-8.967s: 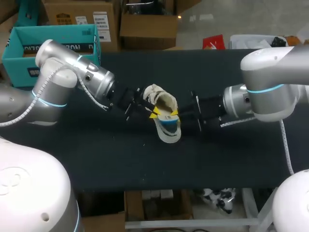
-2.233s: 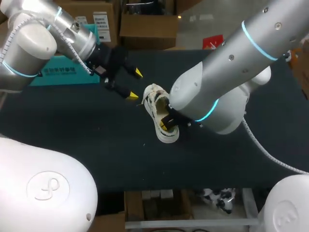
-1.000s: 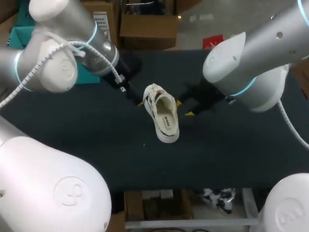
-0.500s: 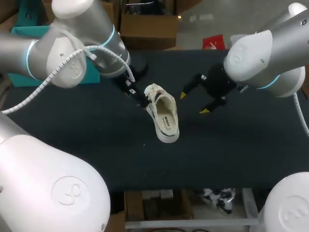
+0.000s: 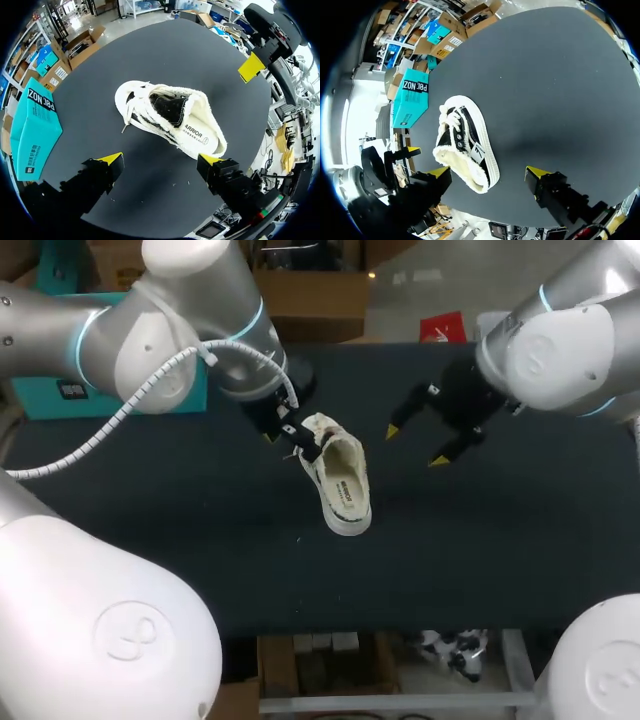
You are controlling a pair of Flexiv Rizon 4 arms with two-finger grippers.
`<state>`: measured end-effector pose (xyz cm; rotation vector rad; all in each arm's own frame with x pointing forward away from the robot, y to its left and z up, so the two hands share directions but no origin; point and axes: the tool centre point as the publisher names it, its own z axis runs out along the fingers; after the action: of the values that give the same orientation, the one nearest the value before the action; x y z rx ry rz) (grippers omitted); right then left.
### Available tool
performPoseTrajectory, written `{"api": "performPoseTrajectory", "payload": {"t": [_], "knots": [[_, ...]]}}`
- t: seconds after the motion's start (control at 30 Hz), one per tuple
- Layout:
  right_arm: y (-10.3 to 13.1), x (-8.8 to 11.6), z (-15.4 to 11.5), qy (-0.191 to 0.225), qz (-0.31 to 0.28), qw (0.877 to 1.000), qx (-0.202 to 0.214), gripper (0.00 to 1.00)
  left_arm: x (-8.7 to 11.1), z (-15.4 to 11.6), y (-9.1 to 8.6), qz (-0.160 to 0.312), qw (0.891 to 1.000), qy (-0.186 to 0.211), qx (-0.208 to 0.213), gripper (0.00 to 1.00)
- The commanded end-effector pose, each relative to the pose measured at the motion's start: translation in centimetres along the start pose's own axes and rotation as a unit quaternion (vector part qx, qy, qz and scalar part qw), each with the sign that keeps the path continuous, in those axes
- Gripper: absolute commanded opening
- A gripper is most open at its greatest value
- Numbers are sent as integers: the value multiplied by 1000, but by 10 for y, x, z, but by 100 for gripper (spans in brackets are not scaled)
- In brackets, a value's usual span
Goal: Open the shoe tongue, take the insole out of the shoe, put the insole back into the shoe, and pack the shoe into the shoebox
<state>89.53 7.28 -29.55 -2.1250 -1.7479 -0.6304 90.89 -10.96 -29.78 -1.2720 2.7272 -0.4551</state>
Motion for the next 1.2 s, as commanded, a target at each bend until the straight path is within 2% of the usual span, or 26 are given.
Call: {"api": "performPoseTrajectory", "payload": {"t": [0.03, 0.1, 0.2, 0.27, 0.33, 0.4, 0.47, 0.6, 0.67, 0.8, 0.97, 1.07, 1.2], "knots": [[0, 8, -12, -52, -15, 998, -18, 100, 6, 19, -7, -31, 999, 12, -16, 100], [3, 7, -15, -77, -21, 997, -21, 100, 10, 28, -10, -54, 998, 18, -26, 100], [8, 3, -18, -102, -41, 994, -5, 100, 19, 37, -14, -83, 996, 16, -36, 100], [9, 1, -19, -100, -43, 994, -2, 100, 23, 39, -16, -108, 993, 6, -35, 100], [9, 1, -19, -100, -43, 994, -2, 100, 27, 41, -18, -137, 990, -25, -40, 100], [9, 1, -19, -100, -43, 994, -2, 100, 29, 43, -20, -153, 987, -31, -43, 100], [9, 1, -19, -100, -43, 994, -2, 100, 31, 44, -21, -185, 981, -48, -44, 100], [9, 1, -19, -100, -43, 994, -2, 100, 37, 43, -17, -236, 970, -46, -41, 100], [11, -2, -22, -96, -58, 994, 0, 100, 39, 44, -12, -265, 961, -64, -43, 100], [18, -13, -28, -102, -95, 990, -3, 100, 49, 45, -3, -290, 953, -73, -42, 100], [24, -24, -30, -98, -153, 983, 6, 100, 56, 46, -4, -298, 949, -90, -41, 100], [27, -31, -32, -89, -178, 980, 9, 100, 55, 47, -6, -304, 948, -88, -40, 100], [30, -33, -34, -95, -192, 977, 15, 100, 44, 52, -4, -328, 940, -81, -37, 100]]}}
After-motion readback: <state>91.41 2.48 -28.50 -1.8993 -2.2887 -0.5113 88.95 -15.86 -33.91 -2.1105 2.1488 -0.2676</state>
